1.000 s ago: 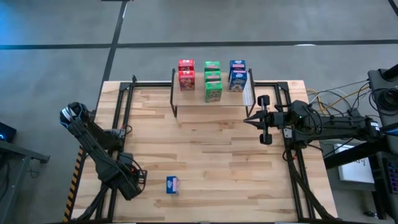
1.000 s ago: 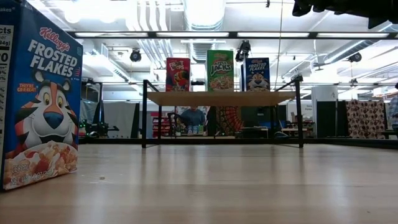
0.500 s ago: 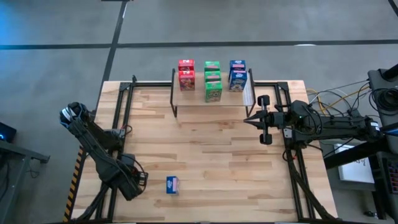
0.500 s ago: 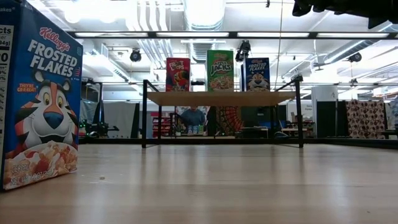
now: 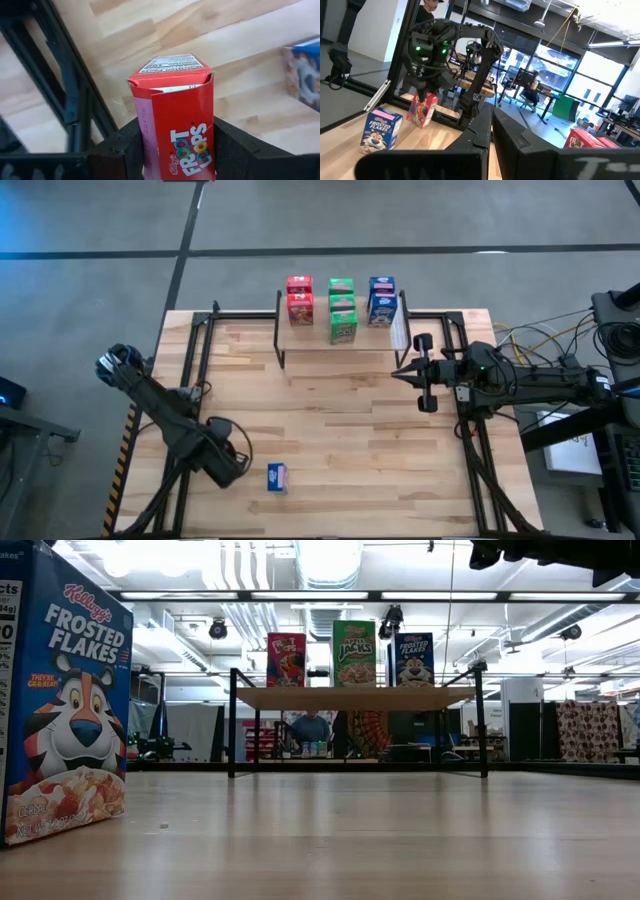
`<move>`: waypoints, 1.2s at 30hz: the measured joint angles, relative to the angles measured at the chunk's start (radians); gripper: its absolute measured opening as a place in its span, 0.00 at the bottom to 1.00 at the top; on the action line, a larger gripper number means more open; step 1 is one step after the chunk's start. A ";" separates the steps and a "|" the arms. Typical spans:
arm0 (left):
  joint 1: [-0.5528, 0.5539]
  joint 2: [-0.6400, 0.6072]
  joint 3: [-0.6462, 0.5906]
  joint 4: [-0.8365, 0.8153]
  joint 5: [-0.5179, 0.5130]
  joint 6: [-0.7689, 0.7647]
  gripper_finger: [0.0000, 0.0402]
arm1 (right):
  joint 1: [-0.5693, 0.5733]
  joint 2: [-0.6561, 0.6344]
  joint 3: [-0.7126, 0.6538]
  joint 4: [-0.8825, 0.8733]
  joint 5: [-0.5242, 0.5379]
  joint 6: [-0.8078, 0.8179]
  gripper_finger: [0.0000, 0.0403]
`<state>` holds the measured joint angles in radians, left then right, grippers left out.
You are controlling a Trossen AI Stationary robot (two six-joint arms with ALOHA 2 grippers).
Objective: Stack cereal on shelf
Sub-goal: Put the red cereal box on the shelf
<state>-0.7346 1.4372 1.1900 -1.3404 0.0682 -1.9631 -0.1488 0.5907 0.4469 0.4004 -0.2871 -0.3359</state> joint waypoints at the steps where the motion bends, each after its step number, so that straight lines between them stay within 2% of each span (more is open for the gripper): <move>1: 0.013 0.000 0.023 -0.027 0.000 0.026 0.42 | 0.000 0.000 0.000 0.000 0.000 0.003 0.02; 6: 0.067 0.000 0.152 -0.142 -0.072 0.139 0.42 | 0.000 0.000 0.000 -0.003 0.000 0.022 0.02; 14: 0.140 0.000 0.332 -0.161 -0.382 0.452 0.42 | 0.000 0.000 0.000 -0.014 0.000 0.064 0.02; 20: 0.228 -0.001 0.414 -0.161 -0.563 0.816 0.42 | 0.000 0.000 0.000 -0.030 0.000 0.092 0.02; 26: 0.356 -0.002 0.440 -0.077 -0.709 1.292 0.42 | 0.000 0.000 0.000 -0.033 0.000 0.119 0.02; 31: 0.487 -0.001 0.440 0.134 -0.744 1.721 0.42 | 0.000 0.000 0.000 -0.046 0.000 0.130 0.02; 33: 0.545 -0.001 0.440 0.196 -0.733 1.830 0.41 | 0.000 0.000 0.000 -0.048 0.000 0.133 0.02; 36: 0.641 -0.001 0.440 0.259 -0.655 1.943 0.37 | 0.000 0.000 0.000 -0.051 0.000 0.135 0.02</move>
<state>-0.0934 1.4364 1.6299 -1.0809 -0.5865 -0.0197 -0.1486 0.5905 0.4469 0.3498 -0.2874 -0.2012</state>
